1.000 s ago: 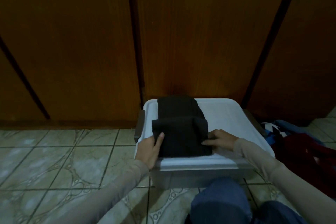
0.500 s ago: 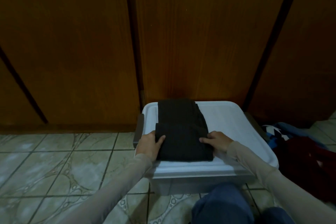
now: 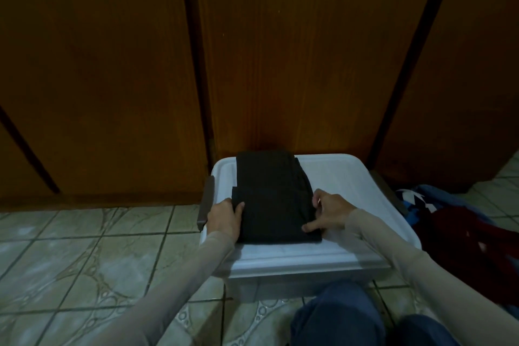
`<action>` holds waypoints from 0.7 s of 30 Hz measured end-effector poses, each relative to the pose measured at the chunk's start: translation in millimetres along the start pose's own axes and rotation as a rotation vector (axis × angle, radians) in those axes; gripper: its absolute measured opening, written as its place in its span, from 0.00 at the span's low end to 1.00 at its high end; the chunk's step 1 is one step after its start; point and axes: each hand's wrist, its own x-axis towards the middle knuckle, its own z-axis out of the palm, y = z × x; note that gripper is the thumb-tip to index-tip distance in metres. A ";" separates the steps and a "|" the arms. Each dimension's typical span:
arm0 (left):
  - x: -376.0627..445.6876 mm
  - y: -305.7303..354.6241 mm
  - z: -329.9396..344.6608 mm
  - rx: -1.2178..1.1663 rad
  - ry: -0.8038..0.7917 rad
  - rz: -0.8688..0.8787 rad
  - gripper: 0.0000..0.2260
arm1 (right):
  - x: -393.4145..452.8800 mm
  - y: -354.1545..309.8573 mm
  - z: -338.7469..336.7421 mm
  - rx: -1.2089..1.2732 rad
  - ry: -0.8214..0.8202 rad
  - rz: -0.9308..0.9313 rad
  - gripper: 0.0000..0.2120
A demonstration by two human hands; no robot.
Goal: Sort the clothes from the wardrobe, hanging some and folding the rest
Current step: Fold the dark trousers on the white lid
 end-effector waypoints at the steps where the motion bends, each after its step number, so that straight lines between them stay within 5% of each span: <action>1: 1.5 1.1 0.3 -0.002 -0.003 -0.011 0.14 | -0.1 0.4 0.0 -0.005 -0.009 -0.016 0.16; 9: 8.4 5.2 2.5 -0.021 -0.022 -0.084 0.14 | -4.8 -4.0 -3.6 -0.100 -0.035 0.005 0.07; 21: 9.3 -1.1 3.7 0.091 0.004 0.001 0.15 | -14.7 18.5 -31.7 0.362 -0.066 0.045 0.07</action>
